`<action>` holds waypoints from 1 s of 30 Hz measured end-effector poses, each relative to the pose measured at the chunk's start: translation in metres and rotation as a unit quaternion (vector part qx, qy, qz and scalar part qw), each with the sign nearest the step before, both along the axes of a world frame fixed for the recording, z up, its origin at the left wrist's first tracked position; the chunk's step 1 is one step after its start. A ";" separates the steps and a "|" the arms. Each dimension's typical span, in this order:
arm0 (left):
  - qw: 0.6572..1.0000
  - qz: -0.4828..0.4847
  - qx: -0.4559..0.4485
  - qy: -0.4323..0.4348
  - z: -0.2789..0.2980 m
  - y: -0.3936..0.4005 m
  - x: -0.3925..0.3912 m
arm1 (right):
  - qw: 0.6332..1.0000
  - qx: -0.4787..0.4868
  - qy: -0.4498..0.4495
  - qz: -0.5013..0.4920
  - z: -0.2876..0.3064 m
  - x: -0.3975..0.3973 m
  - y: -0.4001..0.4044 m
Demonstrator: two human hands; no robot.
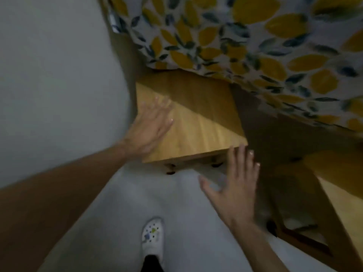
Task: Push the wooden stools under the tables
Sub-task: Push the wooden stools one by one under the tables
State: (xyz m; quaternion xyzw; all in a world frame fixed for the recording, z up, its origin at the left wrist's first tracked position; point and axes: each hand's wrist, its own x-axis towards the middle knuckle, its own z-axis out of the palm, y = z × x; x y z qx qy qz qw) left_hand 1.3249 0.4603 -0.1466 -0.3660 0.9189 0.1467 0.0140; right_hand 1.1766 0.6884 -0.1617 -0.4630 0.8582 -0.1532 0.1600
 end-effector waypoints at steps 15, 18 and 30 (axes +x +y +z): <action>0.997 0.002 0.032 -0.069 -0.057 -0.102 0.051 | 0.996 0.071 0.049 0.034 -0.039 0.135 -0.169; 0.997 0.020 0.042 -0.062 -0.054 -0.092 0.057 | 0.995 0.075 0.047 0.052 -0.037 0.132 -0.161; 0.988 0.118 -0.031 -0.093 -0.040 0.081 0.106 | 0.917 0.143 0.048 0.369 -0.010 0.039 -0.038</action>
